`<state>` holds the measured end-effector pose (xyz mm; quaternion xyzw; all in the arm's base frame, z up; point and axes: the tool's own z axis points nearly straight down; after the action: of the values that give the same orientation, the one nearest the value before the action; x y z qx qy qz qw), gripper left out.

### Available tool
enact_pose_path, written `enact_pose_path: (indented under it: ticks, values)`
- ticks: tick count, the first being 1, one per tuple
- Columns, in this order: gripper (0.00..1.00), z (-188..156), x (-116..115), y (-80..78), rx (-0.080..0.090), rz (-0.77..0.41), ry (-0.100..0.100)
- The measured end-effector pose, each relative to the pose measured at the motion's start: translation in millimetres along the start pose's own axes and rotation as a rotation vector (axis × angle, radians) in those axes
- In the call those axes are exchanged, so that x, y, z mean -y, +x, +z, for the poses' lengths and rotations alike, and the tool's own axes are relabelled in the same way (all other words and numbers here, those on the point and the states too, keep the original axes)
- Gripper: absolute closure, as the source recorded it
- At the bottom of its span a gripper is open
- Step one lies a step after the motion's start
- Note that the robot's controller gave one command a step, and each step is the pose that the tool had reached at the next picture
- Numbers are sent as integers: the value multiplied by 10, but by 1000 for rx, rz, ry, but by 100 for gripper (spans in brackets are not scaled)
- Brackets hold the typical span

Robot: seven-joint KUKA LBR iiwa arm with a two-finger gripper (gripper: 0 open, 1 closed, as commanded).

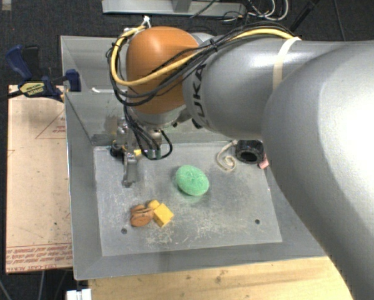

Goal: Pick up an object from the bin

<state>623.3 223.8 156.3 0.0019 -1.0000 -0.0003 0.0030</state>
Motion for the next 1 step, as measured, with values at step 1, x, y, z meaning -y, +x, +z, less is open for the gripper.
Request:
enact_pose_path:
  ticks: [1]
  values:
    - [0, -54, 9, -17, 7, 3, -1]
